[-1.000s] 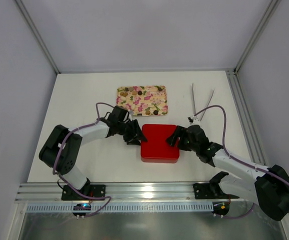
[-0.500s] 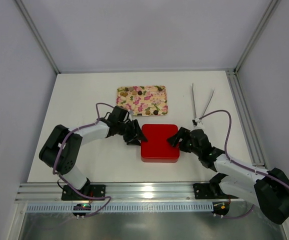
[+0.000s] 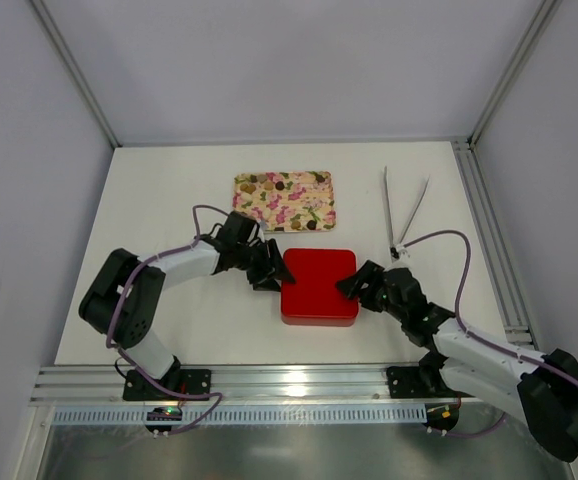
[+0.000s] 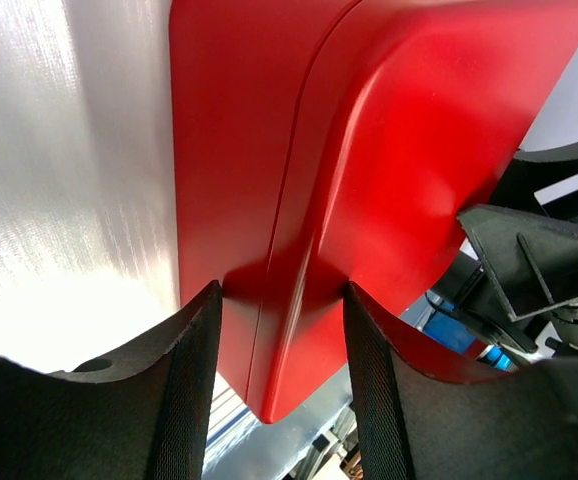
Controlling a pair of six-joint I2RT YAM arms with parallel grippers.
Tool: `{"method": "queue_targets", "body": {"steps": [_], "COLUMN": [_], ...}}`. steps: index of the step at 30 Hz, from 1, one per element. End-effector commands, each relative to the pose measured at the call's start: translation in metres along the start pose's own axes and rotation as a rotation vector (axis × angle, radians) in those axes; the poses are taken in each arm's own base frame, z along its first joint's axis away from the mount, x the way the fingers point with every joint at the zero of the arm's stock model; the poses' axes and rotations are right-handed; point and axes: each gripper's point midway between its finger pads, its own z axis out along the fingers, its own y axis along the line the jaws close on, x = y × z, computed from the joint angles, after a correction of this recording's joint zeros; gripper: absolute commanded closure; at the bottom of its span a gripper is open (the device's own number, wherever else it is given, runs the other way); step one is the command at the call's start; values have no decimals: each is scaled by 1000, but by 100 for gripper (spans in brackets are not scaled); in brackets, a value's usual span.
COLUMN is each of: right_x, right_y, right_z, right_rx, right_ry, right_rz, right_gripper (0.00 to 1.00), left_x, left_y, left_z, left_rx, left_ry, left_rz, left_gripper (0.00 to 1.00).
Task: Pack the chocolate
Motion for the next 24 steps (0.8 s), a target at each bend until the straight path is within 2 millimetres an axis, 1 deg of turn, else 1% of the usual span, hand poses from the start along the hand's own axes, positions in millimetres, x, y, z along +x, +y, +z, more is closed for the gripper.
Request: {"method": "queue_targets", "body": {"steps": [1,4,6,8,9,10,11,12,13,15,17,21,24], "right_x": [94,98,102,102,106,106,104,107,107,108,111,115,118], "right_y": [-42,-39,-42,-39,-44,-45,-40,-44,-44,-45,-49,-47,-53], "right_z": [-32,-38,-43,-49,-53,-56,-58,-63,-65,-69,-70,-73,-74], "right_rx": [113,116,127,112,128,129,106,122,119,116,118,102,125], "right_ry": [376,389,410,412,430,435,425,442,444,448,452,460,463], "right_rz": [-36,-35,-33,-33,-35,-35,-34,-39,-38,-30,-17,1,4], "right_gripper": [54,54,53,53,50,48,45,43,42,42,46,48,52], "left_x": [29,28,27,26,26,25,25,25,25,25,24,24,23], "left_y": [85,86,86,86,86,87,89,90,90,90,90,89,88], "left_z": [17,15,14,14,14,14,14,14,14,15,16,16,15], "left_rx": [-341,-365,-368,-373,-375,-375,-379,-384,-383,-383,-382,-382,-386], "left_ry": [42,50,52,56,58,56,60,63,66,66,67,71,72], "left_rz": [-34,-20,-12,-8,-8,-9,-12,-13,-14,-14,-14,-11,-6], "left_gripper": [52,50,50,50,50,50,50,50,50,50,50,50,50]}}
